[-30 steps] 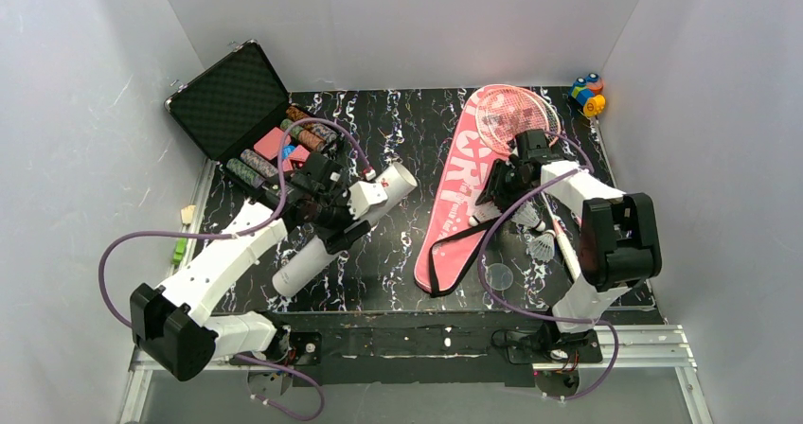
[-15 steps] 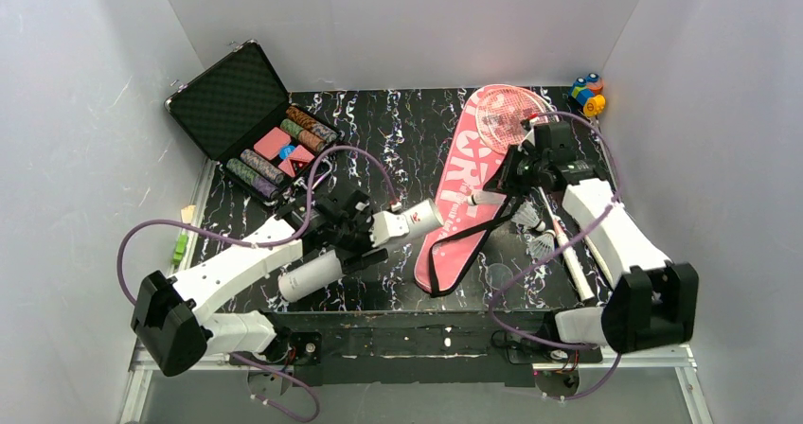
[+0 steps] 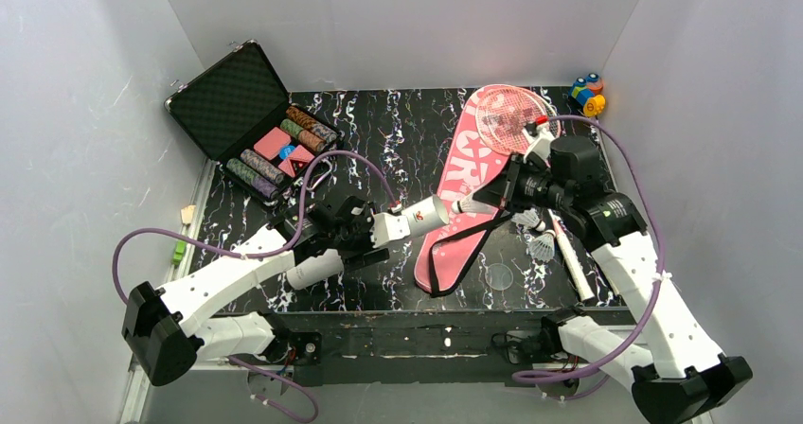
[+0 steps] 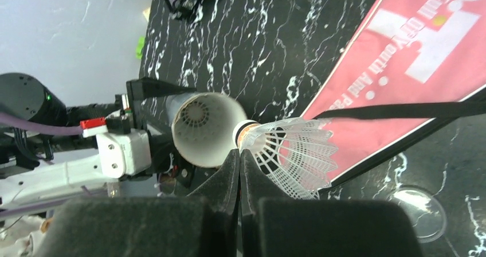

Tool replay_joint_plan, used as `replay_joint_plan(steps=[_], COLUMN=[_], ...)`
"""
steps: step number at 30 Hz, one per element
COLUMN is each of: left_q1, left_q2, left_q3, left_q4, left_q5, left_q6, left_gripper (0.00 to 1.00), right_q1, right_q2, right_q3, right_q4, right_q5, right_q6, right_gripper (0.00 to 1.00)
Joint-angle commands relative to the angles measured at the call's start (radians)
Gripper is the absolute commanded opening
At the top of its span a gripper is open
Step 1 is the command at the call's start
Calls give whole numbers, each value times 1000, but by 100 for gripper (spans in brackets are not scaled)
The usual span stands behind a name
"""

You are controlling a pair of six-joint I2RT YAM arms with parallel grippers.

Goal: Pack up the badminton gear

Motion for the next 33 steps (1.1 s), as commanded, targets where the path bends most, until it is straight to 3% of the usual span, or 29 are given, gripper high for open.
replay_joint_plan(steps=[1,16,23,25,27,29,31,33], left_q1=[-5,-9,-11,-11,-11,-11,-11,-11], left_q2=[-20,-43,-66,-69,-78,-87,-86,-87], left_q3=[12,3,4,4,-1,-2,2,4], left_q4=[39,29,3,-2,-2,-4,-12,-17], left_q5=[-9,3,31,31,40,51,54,55], left_q6=[3,40,67,63,61,63,60,60], left_gripper=[44,44,48,48,48,48,48,47], right_q1=[80,304,342,343,343,342,341,336], right_q2=[24,128,155,143,118,91,64,41], right_q3=[92,111,74,54,35,20,13,23], right_q4=[-12,82,181,205,226,234,227,203], right_q5=[35,121,94,86,84,90,104,121], right_q6=[31,94,153,172,184,198,205,204], right_gripper=[1,1,1,14,39,58,67,69])
